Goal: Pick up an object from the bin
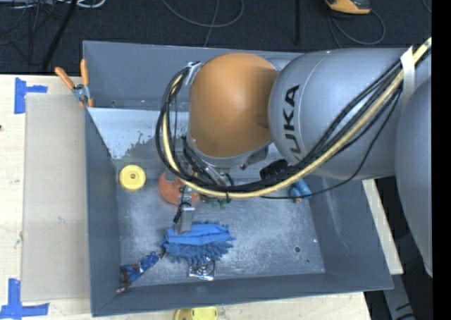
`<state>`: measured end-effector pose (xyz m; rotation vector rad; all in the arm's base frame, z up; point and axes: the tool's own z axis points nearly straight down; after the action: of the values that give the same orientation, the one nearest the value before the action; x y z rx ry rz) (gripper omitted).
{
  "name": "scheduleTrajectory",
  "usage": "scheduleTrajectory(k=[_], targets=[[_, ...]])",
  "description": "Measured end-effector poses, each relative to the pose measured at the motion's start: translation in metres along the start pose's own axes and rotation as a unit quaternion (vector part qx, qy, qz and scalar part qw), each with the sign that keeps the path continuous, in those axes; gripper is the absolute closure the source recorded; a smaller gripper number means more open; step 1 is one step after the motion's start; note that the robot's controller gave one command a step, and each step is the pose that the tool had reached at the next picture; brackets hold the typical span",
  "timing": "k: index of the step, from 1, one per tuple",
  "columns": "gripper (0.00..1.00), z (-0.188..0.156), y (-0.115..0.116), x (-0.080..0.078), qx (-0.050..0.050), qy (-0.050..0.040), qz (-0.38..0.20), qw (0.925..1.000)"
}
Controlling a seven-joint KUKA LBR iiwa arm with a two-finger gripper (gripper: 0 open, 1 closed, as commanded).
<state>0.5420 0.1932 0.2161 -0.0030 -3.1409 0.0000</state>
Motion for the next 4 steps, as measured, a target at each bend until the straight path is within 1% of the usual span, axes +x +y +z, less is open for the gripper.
scheduleTrajectory(k=[1,2,3,4], targets=[[0.00,0.040,-0.031,0.018,-0.001,-0.0028,-0.119,0.9929],[0.00,0.059,-0.053,0.030,0.000,0.0014,-0.119,0.9928],[0.00,0.071,-0.055,0.010,0.000,-0.0009,-0.098,0.9952],[0.00,0.138,-0.052,-0.007,0.000,-0.0024,-0.239,0.9709]])
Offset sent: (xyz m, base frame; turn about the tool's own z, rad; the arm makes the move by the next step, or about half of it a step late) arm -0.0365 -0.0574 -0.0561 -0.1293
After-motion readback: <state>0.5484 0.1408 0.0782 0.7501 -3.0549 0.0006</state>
